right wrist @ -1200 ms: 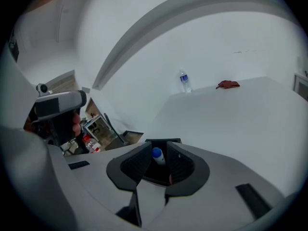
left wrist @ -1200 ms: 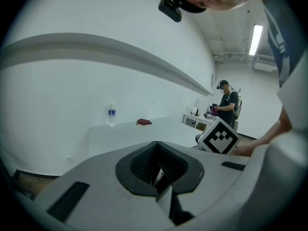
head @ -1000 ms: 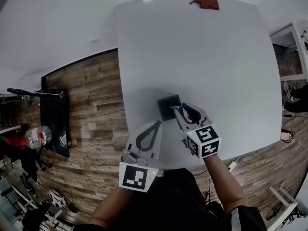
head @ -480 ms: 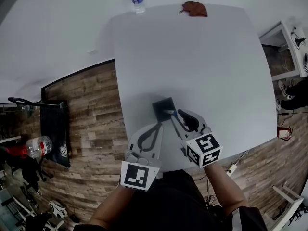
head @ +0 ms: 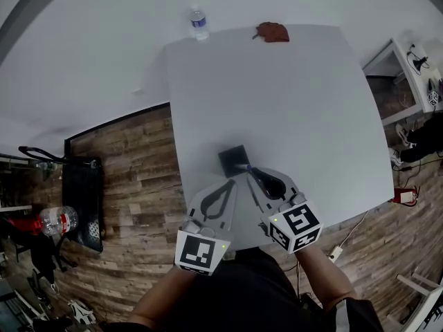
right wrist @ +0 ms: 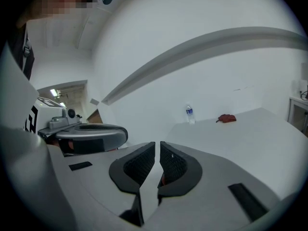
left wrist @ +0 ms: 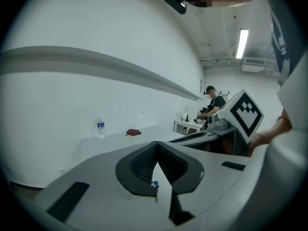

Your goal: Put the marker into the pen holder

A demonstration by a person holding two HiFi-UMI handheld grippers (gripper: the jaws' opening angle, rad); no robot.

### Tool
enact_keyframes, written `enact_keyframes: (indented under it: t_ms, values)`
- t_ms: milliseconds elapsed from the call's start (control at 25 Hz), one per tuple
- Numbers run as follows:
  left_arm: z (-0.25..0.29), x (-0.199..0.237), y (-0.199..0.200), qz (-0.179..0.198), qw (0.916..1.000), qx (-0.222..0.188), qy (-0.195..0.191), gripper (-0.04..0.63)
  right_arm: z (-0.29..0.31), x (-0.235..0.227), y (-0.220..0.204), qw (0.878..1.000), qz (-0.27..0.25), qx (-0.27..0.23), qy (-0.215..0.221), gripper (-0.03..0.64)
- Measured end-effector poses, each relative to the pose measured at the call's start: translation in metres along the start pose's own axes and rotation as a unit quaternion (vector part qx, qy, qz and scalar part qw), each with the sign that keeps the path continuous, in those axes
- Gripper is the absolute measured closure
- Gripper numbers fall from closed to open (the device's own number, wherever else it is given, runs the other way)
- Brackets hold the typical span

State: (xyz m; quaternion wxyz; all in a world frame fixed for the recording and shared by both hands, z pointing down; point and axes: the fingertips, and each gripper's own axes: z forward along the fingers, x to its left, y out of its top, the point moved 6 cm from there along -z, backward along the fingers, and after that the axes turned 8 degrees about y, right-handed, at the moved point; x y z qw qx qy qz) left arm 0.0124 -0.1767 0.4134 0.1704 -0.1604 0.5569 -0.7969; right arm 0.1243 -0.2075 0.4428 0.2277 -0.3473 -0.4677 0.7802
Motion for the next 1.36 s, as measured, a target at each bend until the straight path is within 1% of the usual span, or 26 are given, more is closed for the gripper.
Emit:
enact_keyframes:
  t_ms: [200, 360, 560, 1040, 1360]
  values:
    - [-0.013, -0.005, 0.014, -0.007, 0.9998, -0.016, -0.005, 0.589, -0.017, 0.019, 0.023, 0.999, -0.026, -0.029, 0.004, 0.588]
    - [-0.023, -0.007, 0.027, -0.005, 0.9995, -0.029, -0.015, 0.589, -0.025, 0.032, 0.040, 0.998, -0.048, -0.046, 0.006, 0.598]
    - [-0.036, -0.007, 0.038, 0.001, 0.9984, -0.053, -0.019, 0.589, -0.032, 0.050, 0.055, 0.996, -0.068, -0.065, 0.008, 0.600]
    - [-0.052, 0.001, 0.058, 0.004, 0.9955, -0.092, -0.023, 0.589, -0.039, 0.072, 0.074, 0.992, -0.095, -0.082, -0.006, 0.600]
    - [-0.062, 0.005, 0.059, 0.008, 0.9946, -0.101, -0.020, 0.589, -0.041, 0.083, 0.075, 0.991, -0.099, -0.086, -0.010, 0.601]
